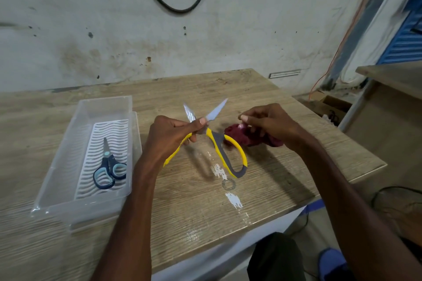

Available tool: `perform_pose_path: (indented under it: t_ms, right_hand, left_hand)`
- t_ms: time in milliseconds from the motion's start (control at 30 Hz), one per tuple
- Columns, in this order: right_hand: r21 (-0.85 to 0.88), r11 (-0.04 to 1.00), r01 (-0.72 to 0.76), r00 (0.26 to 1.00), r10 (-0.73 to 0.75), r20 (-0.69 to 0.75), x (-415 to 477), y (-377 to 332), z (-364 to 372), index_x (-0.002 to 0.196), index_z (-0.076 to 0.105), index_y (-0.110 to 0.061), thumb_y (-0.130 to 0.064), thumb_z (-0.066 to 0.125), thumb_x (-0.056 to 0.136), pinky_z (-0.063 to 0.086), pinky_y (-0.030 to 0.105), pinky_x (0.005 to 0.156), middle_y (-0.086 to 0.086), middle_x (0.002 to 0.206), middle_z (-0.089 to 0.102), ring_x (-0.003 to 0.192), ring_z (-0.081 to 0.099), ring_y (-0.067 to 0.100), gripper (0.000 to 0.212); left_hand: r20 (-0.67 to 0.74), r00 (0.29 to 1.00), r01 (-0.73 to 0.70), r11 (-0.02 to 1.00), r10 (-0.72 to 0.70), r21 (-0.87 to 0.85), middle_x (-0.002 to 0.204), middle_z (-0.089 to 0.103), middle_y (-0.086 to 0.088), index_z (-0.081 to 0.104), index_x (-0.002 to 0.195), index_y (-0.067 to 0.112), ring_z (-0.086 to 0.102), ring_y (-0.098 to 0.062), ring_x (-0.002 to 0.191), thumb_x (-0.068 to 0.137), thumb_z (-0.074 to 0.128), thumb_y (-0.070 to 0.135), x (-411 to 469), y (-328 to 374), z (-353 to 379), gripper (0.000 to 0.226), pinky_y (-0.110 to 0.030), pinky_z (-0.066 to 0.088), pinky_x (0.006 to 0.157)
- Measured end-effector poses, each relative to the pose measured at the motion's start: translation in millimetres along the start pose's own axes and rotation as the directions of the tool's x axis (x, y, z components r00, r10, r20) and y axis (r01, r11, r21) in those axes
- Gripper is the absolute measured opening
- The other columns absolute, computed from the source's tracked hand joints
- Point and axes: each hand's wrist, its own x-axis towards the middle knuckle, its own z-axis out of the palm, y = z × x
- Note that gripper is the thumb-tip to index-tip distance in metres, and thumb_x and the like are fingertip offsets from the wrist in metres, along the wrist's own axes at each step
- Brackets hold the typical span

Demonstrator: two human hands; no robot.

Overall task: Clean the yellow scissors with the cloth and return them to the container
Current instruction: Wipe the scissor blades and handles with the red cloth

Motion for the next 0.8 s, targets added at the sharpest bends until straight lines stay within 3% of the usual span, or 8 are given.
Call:
perform_pose_path:
  t_ms: [133,233,400,500,533,600,733,800]
  right_hand:
    - [-0.02,1.0,0.004,1.0,-0.004,-0.008,-3.4,4.7,-4.0,0.091,0.075,-0.015,-0.014,0.078,0.075,0.051,0.029,0.064,0.009,0.08,0.074,0.073,0.067,0.017,0.017]
    - [-0.218,0.976,0.021,1.0,-0.024,-0.014,0.3,7.3,-3.1,0.094,0.075,-0.02,-0.019,0.079,0.074,0.048,0.023,0.074,0.0,0.085,0.074,0.08,0.067,0.01,0.019]
    - [-0.478,0.872,0.103,0.995,-0.092,0.046,2.5,-1.4,14.7,0.097,0.075,-0.024,-0.04,0.084,0.066,0.039,0.016,0.065,-0.006,0.084,0.071,0.076,0.059,0.003,0.036]
    - [-0.449,0.88,0.156,0.98,-0.194,-0.041,1.5,-6.3,12.9,0.08,0.077,-0.02,-0.032,0.084,0.067,0.034,0.006,0.06,-0.014,0.069,0.066,0.065,0.056,-0.006,0.018]
    - [-0.415,0.896,0.158,0.964,-0.23,-0.13,1.2,-6.8,10.8,0.074,0.076,-0.021,-0.029,0.082,0.07,0.037,0.008,0.063,-0.015,0.068,0.065,0.065,0.057,-0.005,0.011]
    - [-0.405,0.903,0.144,0.95,-0.24,-0.197,4.1,-4.6,11.3,0.074,0.073,-0.02,-0.027,0.079,0.074,0.047,0.025,0.071,-0.011,0.074,0.067,0.069,0.059,0.004,0.009]
    - [-0.445,0.885,0.137,0.963,-0.224,-0.147,0.7,5.2,19.8,0.095,0.068,-0.022,-0.039,0.082,0.067,0.044,0.028,0.071,-0.009,0.092,0.066,0.078,0.055,0.01,0.036]
    - [-0.48,0.852,0.21,0.968,-0.249,-0.018,0.7,1.3,22.1,0.094,0.072,-0.026,-0.039,0.084,0.064,0.047,0.03,0.073,-0.009,0.094,0.069,0.081,0.058,0.011,0.034]
  left_hand:
    - [0.114,0.992,0.041,0.996,-0.05,0.076,0.054,0.067,-0.002,0.081,0.07,0.015,0.051,-0.005,0.046,0.068,0.08,0.053,-4.4,0.8,2.5,0.037,-0.025,0.042,0.057]
    - [0.103,0.993,0.055,0.995,-0.064,0.084,0.055,0.067,-0.002,0.081,0.073,0.013,0.052,-0.004,0.045,0.064,0.08,0.056,-3.7,-1.0,2.9,0.045,-0.027,0.043,0.06]
    - [0.134,0.987,0.077,0.994,-0.087,0.081,0.058,0.069,-0.004,0.082,0.073,0.019,0.055,-0.009,0.051,0.062,0.08,0.06,-3.9,-1.6,3.0,0.042,-0.03,0.046,0.062]
    - [0.134,0.986,0.086,0.99,-0.1,0.108,0.059,0.07,-0.003,0.082,0.074,0.019,0.055,-0.008,0.049,0.061,0.079,0.061,-4.3,-1.5,4.2,0.044,-0.029,0.046,0.06]
    - [0.133,0.986,0.087,0.99,-0.101,0.11,0.059,0.07,-0.003,0.082,0.074,0.018,0.055,-0.008,0.049,0.061,0.08,0.061,-4.5,-0.8,4.8,0.045,-0.029,0.045,0.059]
    - [0.12,0.988,0.087,0.99,-0.1,0.108,0.059,0.07,-0.005,0.082,0.073,0.017,0.054,-0.008,0.048,0.062,0.081,0.058,-3.2,-0.9,5.0,0.042,-0.029,0.045,0.058]
    - [0.102,0.99,0.082,0.99,-0.093,0.111,0.058,0.071,-0.005,0.082,0.071,0.015,0.053,-0.007,0.046,0.064,0.083,0.052,-3.1,0.1,7.4,0.038,-0.029,0.046,0.056]
    - [0.088,0.992,0.083,0.991,-0.093,0.104,0.057,0.07,-0.005,0.081,0.07,0.014,0.053,-0.008,0.045,0.064,0.084,0.052,-2.3,-0.7,7.3,0.039,-0.029,0.045,0.056]
